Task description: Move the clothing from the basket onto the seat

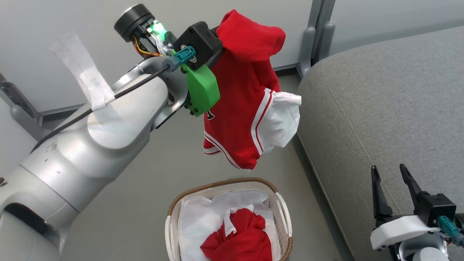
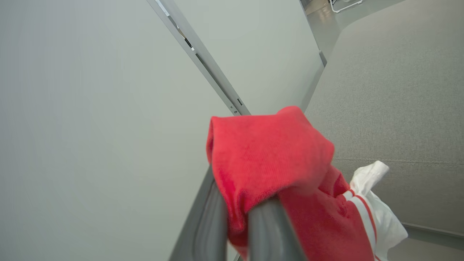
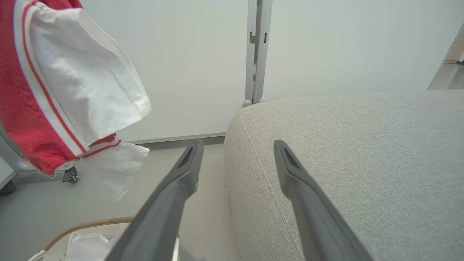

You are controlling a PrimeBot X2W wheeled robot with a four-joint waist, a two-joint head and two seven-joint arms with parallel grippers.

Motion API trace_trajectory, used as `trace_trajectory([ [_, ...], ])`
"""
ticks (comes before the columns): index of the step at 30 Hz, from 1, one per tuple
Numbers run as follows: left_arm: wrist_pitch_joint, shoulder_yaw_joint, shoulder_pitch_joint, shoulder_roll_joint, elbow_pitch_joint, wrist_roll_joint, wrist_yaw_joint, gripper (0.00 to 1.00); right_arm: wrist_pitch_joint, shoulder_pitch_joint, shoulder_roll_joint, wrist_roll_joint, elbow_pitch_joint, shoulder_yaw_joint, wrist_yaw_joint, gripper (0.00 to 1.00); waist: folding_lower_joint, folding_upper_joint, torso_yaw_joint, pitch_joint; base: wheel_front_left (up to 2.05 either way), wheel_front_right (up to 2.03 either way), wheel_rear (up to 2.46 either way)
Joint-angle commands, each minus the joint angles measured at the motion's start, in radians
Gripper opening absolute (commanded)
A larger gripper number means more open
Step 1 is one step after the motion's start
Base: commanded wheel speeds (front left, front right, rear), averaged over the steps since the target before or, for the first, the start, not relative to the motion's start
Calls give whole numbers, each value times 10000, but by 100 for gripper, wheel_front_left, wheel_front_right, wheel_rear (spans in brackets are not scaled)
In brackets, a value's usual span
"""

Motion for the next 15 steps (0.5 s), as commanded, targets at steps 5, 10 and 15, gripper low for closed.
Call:
trace_trajectory([
  [5,210,41,-397,-51,-222,-146,28,0,-49,126,-40,-40,-89,130,-10,100,1,0,90,-147,0,0,0],
  [10,243,17,-453,-45,-358,-233,29,0,-49,-171,-37,73,-257,530,-10,100,1,0,180,-241,0,0,0],
  [15,318,-16,-541,-75,-518,-228,121,0,-49,-703,-34,177,-462,1429,-10,100,1,0,286,-254,0,0,0],
])
